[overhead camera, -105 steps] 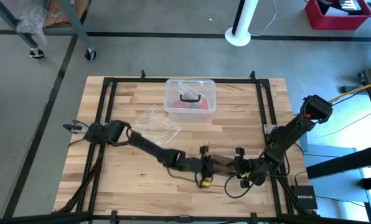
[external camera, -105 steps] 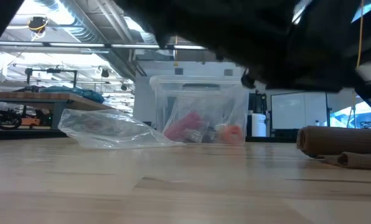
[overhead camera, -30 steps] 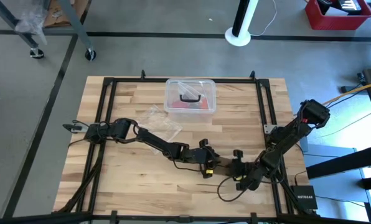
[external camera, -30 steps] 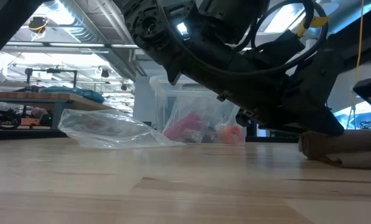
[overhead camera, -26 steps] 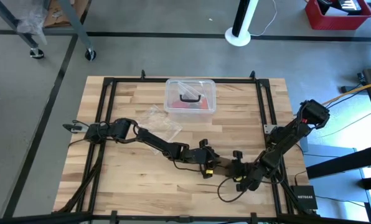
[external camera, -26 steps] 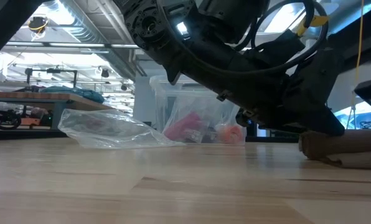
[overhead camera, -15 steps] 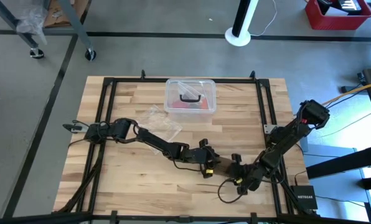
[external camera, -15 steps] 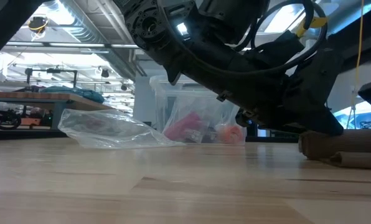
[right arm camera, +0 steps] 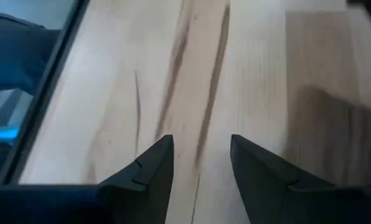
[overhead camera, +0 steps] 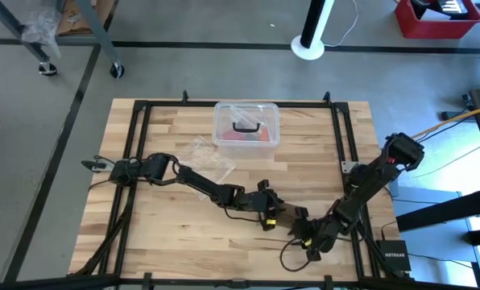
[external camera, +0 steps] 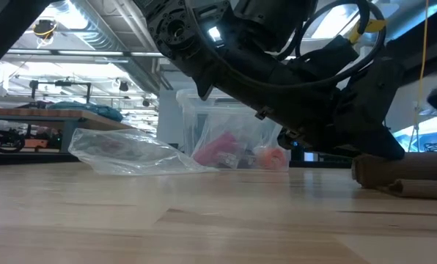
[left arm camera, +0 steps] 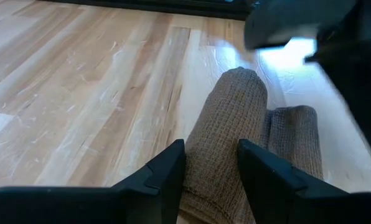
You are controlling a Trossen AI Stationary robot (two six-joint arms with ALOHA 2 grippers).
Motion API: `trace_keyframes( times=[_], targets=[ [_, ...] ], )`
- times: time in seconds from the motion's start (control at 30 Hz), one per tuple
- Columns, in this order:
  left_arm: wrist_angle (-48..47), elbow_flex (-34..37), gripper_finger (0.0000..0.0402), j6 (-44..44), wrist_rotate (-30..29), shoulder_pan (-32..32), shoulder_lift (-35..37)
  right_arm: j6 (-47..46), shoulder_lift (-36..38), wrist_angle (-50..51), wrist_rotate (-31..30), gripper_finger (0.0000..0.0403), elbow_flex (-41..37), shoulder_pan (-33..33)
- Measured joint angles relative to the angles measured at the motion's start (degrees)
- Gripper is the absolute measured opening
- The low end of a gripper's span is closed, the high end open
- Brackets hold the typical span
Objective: Roll bandage
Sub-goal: Roll the brown bandage
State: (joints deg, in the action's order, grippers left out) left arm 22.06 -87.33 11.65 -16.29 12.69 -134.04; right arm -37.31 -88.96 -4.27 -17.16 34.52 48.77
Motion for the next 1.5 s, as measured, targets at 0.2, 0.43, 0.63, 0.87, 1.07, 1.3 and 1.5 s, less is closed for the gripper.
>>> trace_keyframes(
  times=[0.2, 0.43, 0.63, 0.87, 1.07, 1.3, 1.5],
  targets=[
    [0.0, 0.0, 0.0140, 0.1, 0.0, 0.0, 0.0, -0.1, 0.0, 15.1, -8.5, 0.0160, 3.5, -0.1],
    [0.0, 0.0, 0.0140, 0.1, 0.0, 0.0, 0.0, -1.9, -3.6, 10.7, -8.5, 0.0160, 1.3, -0.1],
    [0.0, 0.0, 0.0140, 0.3, 0.0, 0.0, 0.0, -1.7, -4.7, 2.3, -3.8, 0.0160, 1.2, 0.0],
    [0.0, 0.0, 0.0140, 0.4, 0.0, 0.0, 0.0, -1.4, -4.7, -0.6, -2.0, 0.0160, 1.2, 0.0],
    [0.0, 0.0, 0.0140, 0.4, 0.0, 0.0, 0.0, -1.7, -5.6, -4.8, 0.4, 0.0160, 1.2, 0.0],
    [0.0, 0.0, 0.0140, 0.4, 0.0, 0.0, 0.0, -1.6, -4.6, -1.3, 6.0, 0.0160, 4.9, 0.0],
    [0.0, 0.0, 0.0140, 0.4, 0.0, 0.0, 0.0, -1.5, -1.3, 18.6, 0.3, 0.0160, 9.4, 0.0]
  ],
)
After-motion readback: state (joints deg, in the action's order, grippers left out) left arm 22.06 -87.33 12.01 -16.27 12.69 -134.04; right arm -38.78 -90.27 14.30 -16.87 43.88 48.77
